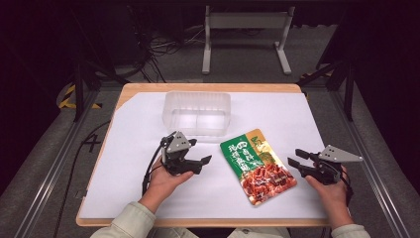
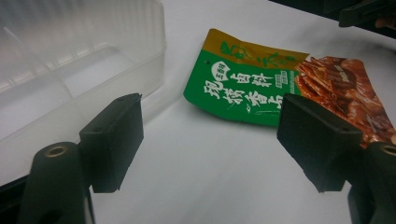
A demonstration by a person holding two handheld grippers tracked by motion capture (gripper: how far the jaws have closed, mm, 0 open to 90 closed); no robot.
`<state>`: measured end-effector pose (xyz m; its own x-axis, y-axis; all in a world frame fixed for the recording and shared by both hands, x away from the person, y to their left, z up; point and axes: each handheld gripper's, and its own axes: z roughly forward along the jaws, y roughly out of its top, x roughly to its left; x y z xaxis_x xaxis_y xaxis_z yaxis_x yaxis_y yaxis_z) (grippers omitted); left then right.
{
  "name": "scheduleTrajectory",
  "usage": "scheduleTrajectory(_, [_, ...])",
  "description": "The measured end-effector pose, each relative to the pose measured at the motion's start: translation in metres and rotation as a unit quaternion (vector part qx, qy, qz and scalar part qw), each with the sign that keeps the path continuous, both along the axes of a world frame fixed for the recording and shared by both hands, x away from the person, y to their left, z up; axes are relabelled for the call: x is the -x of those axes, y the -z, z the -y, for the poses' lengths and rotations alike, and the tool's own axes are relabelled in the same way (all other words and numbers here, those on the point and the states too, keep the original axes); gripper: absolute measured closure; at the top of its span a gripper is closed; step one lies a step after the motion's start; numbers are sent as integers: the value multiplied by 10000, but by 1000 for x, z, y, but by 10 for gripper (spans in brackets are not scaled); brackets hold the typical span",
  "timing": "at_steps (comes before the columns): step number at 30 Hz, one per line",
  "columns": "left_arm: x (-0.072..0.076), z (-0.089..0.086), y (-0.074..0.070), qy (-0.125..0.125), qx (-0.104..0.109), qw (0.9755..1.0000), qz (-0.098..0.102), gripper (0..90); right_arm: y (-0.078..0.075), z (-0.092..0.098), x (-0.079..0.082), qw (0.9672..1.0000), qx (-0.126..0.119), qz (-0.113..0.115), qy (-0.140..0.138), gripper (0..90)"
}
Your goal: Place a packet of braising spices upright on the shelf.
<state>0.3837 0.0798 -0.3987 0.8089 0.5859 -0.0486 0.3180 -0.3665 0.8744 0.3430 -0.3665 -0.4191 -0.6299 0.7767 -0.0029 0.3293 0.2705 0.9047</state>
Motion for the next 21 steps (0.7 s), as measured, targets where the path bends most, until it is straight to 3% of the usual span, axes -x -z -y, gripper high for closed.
scheduleTrajectory(1, [-2, 2, 2, 0, -7, 10000, 89, 242, 0, 0, 0, 10000, -31, 6, 15, 503])
scheduleTrajectory(3, [-5, 7, 5, -135, -42, 9988, 461, 213, 0, 1, -1, 10000, -47, 6, 11, 501])
scheduleTrajectory(4, [-7, 9, 6, -147, 62, 9986, 500, 214, 0, 1, -1, 10000, -30, 14, 12, 501])
scheduleTrajectory(6, [-13, 14, 9, -80, 376, 9987, 324, 227, 1, 1, -2, 10000, -40, -7, 4, 500])
scheduleTrajectory(7, [-13, 14, 9, -80, 376, 9987, 324, 232, 1, 1, -2, 10000, -40, -7, 4, 500])
scheduleTrajectory(11, [-20, 23, 12, -74, 518, 9984, -230, 230, 1, 2, -2, 10000, -55, -14, -2, 500])
scheduleTrajectory(13, [-23, 27, 15, -124, 527, 9980, -320, 219, 1, 2, -2, 10000, -58, -13, -8, 500])
scheduleTrajectory(16, [-23, 31, 16, -94, 455, 9989, -116, 238, 2, 2, -2, 10000, -74, -48, -25, 501])
scheduleTrajectory(18, [-24, 33, 17, -85, 466, 9988, -127, 234, 2, 1, -2, 9999, -81, -48, -46, 502])
scheduleTrajectory(20, [-27, 35, 18, -33, 528, 9983, -260, 213, 2, 1, -2, 9999, -77, -46, -52, 502])
scheduleTrajectory(21, [-29, 37, 20, -27, 580, 9973, -442, 194, 2, 1, -1, 10000, -52, -43, -60, 502])
